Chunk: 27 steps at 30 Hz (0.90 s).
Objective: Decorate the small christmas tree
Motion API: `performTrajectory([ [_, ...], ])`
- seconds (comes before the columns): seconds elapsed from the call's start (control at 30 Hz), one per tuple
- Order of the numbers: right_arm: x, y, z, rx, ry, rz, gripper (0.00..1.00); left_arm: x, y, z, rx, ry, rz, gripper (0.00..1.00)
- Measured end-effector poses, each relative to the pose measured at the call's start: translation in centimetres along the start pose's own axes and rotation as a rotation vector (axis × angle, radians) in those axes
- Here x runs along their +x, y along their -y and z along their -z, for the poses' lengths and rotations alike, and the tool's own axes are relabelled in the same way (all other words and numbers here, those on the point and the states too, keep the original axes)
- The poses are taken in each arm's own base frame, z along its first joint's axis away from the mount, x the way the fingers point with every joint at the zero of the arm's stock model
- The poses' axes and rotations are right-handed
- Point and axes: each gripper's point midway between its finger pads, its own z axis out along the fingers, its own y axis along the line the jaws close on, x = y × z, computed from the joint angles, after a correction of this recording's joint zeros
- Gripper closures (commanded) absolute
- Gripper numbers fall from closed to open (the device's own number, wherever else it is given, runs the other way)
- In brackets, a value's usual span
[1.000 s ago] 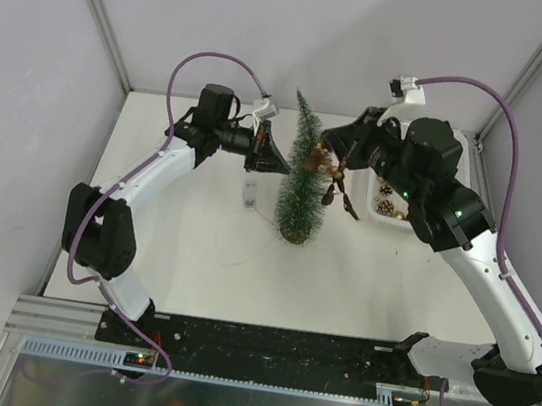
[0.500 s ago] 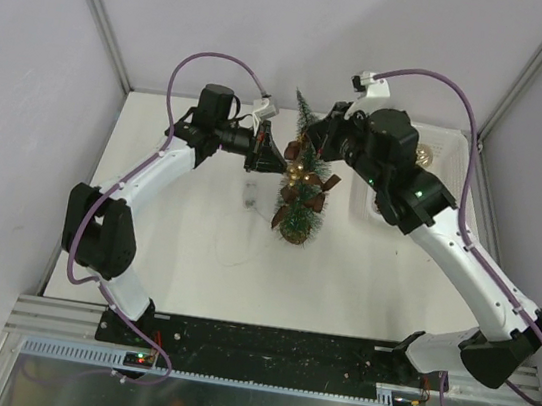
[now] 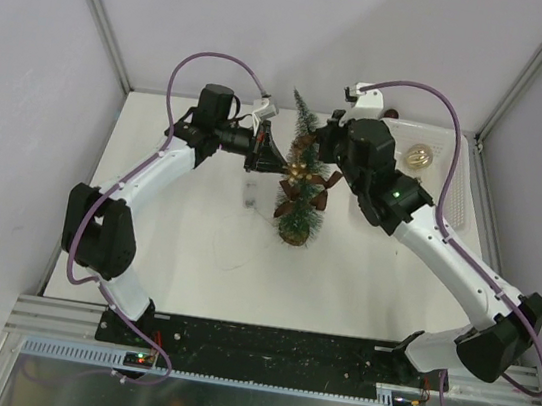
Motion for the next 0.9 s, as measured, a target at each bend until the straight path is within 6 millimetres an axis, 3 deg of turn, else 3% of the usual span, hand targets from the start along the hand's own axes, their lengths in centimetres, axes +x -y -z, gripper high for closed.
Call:
performTrajectory([
  [0.2, 1.4, 2.3, -0.4, 0.114, 0.003, 0.022, 1.0, 0.0, 0.0, 0.0, 0.0, 0.0, 0.0, 1.0],
  [0.33, 2.0, 2.8, -0.4, 0.134, -0.005, 0.027, 0.96, 0.0, 0.0, 0.0, 0.0, 0.0, 0.0, 1.0],
  [0.67, 3.2, 3.2, 1.4, 0.114, -0.027, 0.005, 0.48, -0.4, 0.4, 0.2, 0.0, 0.006, -0.013, 1.0],
  [0.77, 2.5, 3.0, 2.2, 0.093, -0.012, -0.009, 0.33, -0.4, 0.5, 0.2, 0.004, 0.006, -0.013, 1.0],
  [0.9, 0.9, 2.6, 3.6, 0.06, 0.025, -0.027, 0.26, -0.4, 0.5, 0.2, 0.005, 0.007, -0.013, 1.0],
])
